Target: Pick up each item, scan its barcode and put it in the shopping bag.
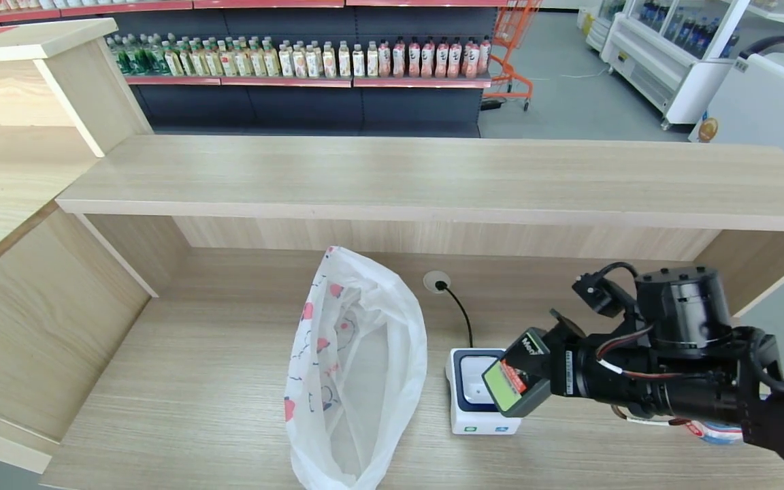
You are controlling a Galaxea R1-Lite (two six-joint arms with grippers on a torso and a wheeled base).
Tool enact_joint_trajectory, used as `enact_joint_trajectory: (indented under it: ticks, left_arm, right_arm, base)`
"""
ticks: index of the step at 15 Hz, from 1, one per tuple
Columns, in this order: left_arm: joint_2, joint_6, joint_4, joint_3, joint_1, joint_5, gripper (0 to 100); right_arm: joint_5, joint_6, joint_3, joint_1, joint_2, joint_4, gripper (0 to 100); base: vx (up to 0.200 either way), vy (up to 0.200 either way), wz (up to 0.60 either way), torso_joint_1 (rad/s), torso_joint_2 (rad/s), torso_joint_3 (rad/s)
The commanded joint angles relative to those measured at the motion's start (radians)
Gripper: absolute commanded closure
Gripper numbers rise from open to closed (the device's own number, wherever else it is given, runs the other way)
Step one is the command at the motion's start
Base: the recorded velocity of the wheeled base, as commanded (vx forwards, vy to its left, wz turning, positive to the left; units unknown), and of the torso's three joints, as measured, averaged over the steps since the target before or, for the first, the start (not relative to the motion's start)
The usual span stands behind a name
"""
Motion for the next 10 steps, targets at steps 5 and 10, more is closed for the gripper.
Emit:
enact_joint_trajectory:
  ticks: [5,10]
  left_arm:
    - [0.000,0.000,0.000,0.000,0.000,0.001,0]
    - [0.000,0.000,0.000,0.000,0.000,0.001,0]
  right_arm:
    - [0.001,-0.024,-0.019,0.038,0.170,-0.106,100]
    - [-0.006,-0.064,-0.027,0.040,0.221,-0.147,100]
  base:
    - [0.000,0.000,0.00,0.000,0.00,0.000]
    - [0.000,0.000,0.00,0.000,0.00,0.000]
